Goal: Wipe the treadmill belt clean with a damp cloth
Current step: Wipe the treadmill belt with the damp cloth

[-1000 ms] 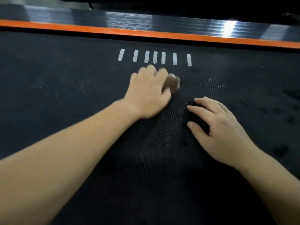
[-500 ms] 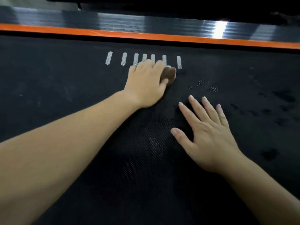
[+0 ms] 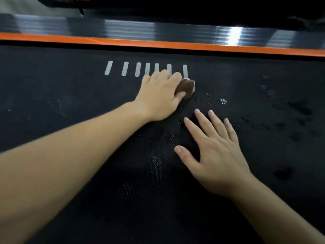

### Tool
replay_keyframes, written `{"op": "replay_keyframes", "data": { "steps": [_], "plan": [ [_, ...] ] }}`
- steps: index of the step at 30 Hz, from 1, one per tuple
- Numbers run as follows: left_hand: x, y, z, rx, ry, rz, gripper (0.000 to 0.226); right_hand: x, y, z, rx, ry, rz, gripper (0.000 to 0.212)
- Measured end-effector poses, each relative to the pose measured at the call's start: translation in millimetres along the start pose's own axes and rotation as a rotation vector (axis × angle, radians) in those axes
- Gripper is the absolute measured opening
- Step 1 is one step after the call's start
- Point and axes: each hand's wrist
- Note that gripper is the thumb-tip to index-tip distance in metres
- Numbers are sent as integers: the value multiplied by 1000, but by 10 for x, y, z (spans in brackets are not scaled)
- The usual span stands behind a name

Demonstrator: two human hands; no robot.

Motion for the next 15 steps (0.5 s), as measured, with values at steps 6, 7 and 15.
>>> {"op": "replay_keyframes", "data": {
  "steps": [6, 7, 15],
  "plan": [
    [846, 353, 116, 64, 69, 410, 47, 9, -7, -23, 21, -61, 16, 78],
    [883, 332, 98, 34, 56, 419, 46, 9, -10, -23, 30, -65, 20, 77],
    [255, 12, 9, 57, 3, -87, 39, 17, -20, -13, 92, -83, -8, 87]
  ]
}}
Point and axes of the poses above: each hand's wrist, its own x-axis towards the middle knuckle, its own z-axis out of the back of the hand, y = z × x, and after that the axes turned 11 degrees about y, right-handed
